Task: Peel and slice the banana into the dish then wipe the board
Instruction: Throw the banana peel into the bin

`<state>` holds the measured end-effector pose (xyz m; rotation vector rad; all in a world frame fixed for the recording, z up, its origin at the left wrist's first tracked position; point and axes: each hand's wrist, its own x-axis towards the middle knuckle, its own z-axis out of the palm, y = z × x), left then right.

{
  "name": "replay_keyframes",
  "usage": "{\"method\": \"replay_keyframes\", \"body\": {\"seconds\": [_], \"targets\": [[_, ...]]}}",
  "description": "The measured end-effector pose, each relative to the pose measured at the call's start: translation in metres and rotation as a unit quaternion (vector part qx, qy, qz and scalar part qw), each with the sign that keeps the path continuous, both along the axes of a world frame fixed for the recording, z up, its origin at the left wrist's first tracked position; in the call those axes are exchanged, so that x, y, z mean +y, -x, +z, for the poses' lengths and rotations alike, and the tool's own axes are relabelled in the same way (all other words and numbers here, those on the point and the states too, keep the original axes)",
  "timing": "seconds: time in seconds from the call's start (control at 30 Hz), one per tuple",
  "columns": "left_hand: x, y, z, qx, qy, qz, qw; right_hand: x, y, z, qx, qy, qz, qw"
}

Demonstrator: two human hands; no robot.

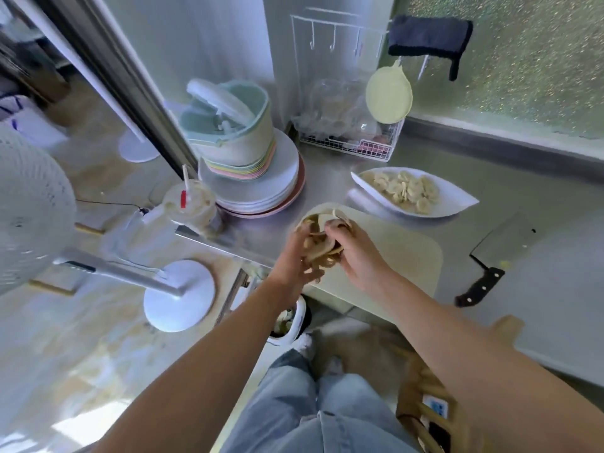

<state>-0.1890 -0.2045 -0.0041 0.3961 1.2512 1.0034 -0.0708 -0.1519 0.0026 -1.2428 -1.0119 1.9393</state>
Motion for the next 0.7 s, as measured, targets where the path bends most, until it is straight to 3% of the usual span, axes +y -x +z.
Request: {"method": "replay_keyframes", "body": {"seconds": [0.13, 0.27, 0.4, 0.5, 0.6, 0.7], "targets": [[-0.016, 0.022, -0.003, -0.083, 0.014, 0.059, 0.995, -0.018, 0.019, 0.002, -0.082, -0.081, 0.077, 0.99], [-0.029, 0.049, -0.004, -0.078, 0.035, 0.077, 0.993, -0.03, 0.043, -0.003, -0.211, -0.22, 0.189, 0.934], [-0.049, 0.077, -0.02, -0.064, 0.078, 0.097, 0.99, -0.042, 0.066, -0.012, -0.203, -0.195, 0.303, 0.91], [-0.063, 0.094, -0.035, -0.019, 0.129, 0.178, 0.975, -0.047, 0.074, -0.022, -0.215, -0.16, 0.371, 0.889], [-0.072, 0.109, -0.055, 0.043, 0.18, 0.228, 0.956, -0.042, 0.074, -0.034, -0.224, -0.135, 0.319, 0.911], [-0.081, 0.119, -0.082, 0.116, 0.228, 0.193, 0.947, -0.032, 0.064, -0.045, -0.298, -0.211, 0.212, 0.907]]}}
